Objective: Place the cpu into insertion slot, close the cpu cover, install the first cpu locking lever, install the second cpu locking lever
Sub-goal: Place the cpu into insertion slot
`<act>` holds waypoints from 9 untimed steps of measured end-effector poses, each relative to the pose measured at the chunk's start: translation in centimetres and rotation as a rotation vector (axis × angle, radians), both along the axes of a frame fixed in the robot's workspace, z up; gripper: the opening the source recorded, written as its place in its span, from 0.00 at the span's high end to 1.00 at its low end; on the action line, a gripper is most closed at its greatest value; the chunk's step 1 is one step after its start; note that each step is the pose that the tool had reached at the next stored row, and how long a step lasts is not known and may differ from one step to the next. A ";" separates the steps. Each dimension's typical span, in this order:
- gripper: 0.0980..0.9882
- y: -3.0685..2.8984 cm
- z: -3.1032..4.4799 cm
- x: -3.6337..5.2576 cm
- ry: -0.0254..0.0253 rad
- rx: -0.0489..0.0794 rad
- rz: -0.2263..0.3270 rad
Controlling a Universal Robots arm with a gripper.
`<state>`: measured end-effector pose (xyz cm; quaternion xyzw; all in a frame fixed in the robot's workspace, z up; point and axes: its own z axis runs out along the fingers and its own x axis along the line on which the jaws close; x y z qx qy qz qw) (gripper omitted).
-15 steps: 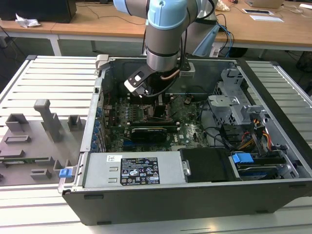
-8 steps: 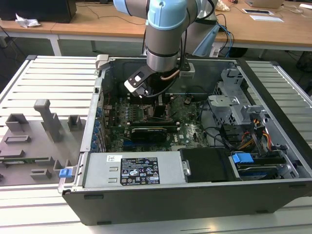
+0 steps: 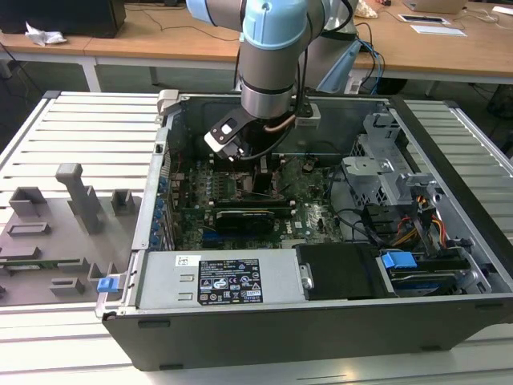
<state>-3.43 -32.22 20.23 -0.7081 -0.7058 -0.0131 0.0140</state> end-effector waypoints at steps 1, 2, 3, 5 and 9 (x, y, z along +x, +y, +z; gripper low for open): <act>0.42 0.00 0.10 0.00 0.0000 0.000 0.000; 0.42 0.00 0.25 0.00 0.0000 0.000 0.000; 0.42 0.00 0.38 0.00 0.0001 0.000 0.000; 0.42 0.01 0.79 0.00 0.0002 0.000 0.000; 0.52 0.01 1.17 0.00 0.0006 -0.002 0.000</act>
